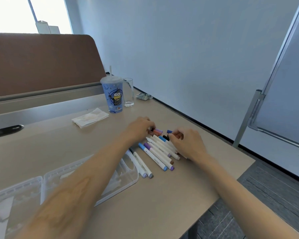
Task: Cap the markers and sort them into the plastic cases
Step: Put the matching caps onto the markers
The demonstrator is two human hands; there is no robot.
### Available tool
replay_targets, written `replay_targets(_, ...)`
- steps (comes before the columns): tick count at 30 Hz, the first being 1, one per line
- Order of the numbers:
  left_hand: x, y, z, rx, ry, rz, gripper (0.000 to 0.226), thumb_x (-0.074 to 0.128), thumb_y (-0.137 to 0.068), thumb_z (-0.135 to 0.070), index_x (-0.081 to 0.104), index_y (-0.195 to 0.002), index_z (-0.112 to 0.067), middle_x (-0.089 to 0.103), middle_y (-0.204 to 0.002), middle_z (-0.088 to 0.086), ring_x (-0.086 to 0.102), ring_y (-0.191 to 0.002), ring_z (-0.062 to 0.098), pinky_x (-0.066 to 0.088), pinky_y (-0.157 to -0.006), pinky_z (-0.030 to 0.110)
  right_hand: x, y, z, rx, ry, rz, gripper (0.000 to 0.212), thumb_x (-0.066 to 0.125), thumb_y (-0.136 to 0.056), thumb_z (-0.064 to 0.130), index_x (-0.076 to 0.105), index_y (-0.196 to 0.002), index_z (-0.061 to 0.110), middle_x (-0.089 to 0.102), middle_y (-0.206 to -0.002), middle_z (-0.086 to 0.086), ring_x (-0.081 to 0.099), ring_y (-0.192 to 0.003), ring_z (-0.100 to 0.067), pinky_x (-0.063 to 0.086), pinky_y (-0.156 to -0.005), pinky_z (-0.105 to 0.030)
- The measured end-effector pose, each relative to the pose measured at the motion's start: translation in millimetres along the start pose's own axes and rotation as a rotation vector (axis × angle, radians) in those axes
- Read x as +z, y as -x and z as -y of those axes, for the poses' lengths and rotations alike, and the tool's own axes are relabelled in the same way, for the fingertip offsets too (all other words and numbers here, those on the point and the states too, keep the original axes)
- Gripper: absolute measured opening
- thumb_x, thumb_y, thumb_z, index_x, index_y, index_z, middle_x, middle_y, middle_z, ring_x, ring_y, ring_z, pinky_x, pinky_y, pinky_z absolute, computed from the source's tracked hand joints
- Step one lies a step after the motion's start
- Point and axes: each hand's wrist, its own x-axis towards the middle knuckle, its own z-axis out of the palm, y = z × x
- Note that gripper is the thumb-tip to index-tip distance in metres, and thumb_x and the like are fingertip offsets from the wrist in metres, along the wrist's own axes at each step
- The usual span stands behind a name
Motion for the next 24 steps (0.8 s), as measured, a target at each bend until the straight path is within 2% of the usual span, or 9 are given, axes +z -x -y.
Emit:
replay_targets(3,0.3,-1.9,1.2,-0.032,0.014,-0.040,0.024,0.057,-0.092,-0.011,0.067,-0.109,-0.024,0.054,-0.112,0.001,0.047,-0.104,0.017,0.044,-0.083,0.031,2.7,-2.0,-6.2,0.002,-0.006,-0.002,0.020,0.057,-0.092,0.038,0.071,-0.096,0.024,0.060,-0.078,0.013,0.055,-0.074,-0.005,0.039,-0.062,-0.019)
replay_targets(6,-2.2,3.3,5.1,-0.058,0.036,-0.034,0.018,0.057,-0.094,-0.016,0.066,-0.108,-0.022,0.054,-0.108,0.002,0.047,-0.101,0.017,0.046,-0.085,0.033,4.9,-4.8,-8.5,0.012,-0.020,-0.005,0.020,0.056,-0.092,0.035,0.071,-0.098,0.023,0.063,-0.082,0.011,0.056,-0.077,-0.006,0.040,-0.066,-0.021)
replay_targets(9,-5.2,12.0,9.1,-0.089,0.072,-0.021,0.014,0.057,-0.094,-0.016,0.062,-0.107,-0.017,0.054,-0.108,0.003,0.048,-0.101,0.018,0.044,-0.084,0.031,5.1,-6.4,-9.9,0.023,-0.031,-0.017,0.018,0.056,-0.093,0.033,0.071,-0.097,0.023,0.062,-0.081,0.010,0.053,-0.072,-0.004,0.038,-0.061,-0.019)
replay_targets(12,-10.9,23.8,7.8,-0.169,0.268,-0.059,0.013,0.056,-0.094,-0.013,0.058,-0.107,-0.013,0.056,-0.105,0.002,0.051,-0.096,0.016,0.039,-0.078,0.022,3.7,-6.2,-9.1,0.021,-0.047,-0.015,0.017,0.056,-0.094,0.029,0.071,-0.097,0.021,0.064,-0.083,0.008,0.052,-0.072,-0.004,0.037,-0.059,-0.015)
replay_targets(14,-15.9,35.4,2.4,-0.192,0.416,-0.104,0.013,0.054,-0.096,-0.013,0.056,-0.108,-0.012,0.057,-0.101,-0.001,0.050,-0.090,0.012,0.037,-0.070,0.016,1.9,-4.9,-7.6,0.024,-0.062,-0.016,0.018,0.056,-0.095,0.028,0.071,-0.099,0.020,0.065,-0.087,0.007,0.054,-0.076,-0.006,0.040,-0.062,-0.017)
replay_targets(16,-18.3,48.3,-4.0,-0.191,0.509,-0.149,0.011,0.054,-0.096,-0.014,0.056,-0.107,-0.014,0.058,-0.098,-0.004,0.051,-0.089,0.010,0.036,-0.068,0.011,0.5,-2.6,-6.1,0.021,-0.074,-0.020,0.017,0.057,-0.094,0.026,0.072,-0.100,0.020,0.068,-0.092,0.005,0.056,-0.080,-0.008,0.043,-0.068,-0.019)
replay_targets(18,-18.6,61.0,-9.8,-0.208,0.598,-0.183,0.013,0.054,-0.096,-0.015,0.057,-0.109,-0.016,0.059,-0.099,-0.005,0.053,-0.091,0.008,0.040,-0.074,0.011,-0.3,0.5,-3.8,0.007,-0.102,-0.011,0.016,0.058,-0.094,0.025,0.072,-0.100,0.020,0.068,-0.093,0.006,0.056,-0.082,-0.007,0.042,-0.067,-0.017)
replay_targets(21,-16.6,75.4,-15.9,-0.221,0.681,-0.202,0.023,0.051,-0.098,-0.014,0.059,-0.119,-0.013,0.063,-0.110,0.002,0.058,-0.103,0.013,0.045,-0.092,0.023,0.1,6.3,1.0,-0.029,-0.143,0.018,0.015,0.059,-0.093,0.022,0.072,-0.100,0.020,0.068,-0.093,0.007,0.055,-0.080,-0.005,0.039,-0.064,-0.013)
replay_targets(24,-14.8,85.5,-19.7,-0.238,0.719,-0.211,0.024,0.048,-0.098,-0.011,0.060,-0.120,-0.011,0.064,-0.112,0.004,0.057,-0.105,0.013,0.044,-0.094,0.023,-0.2,15.5,1.6,-0.056,-0.183,-0.023,0.014,0.058,-0.093,0.021,0.072,-0.098,0.022,0.067,-0.090,0.009,0.055,-0.078,-0.003,0.039,-0.065,-0.012)
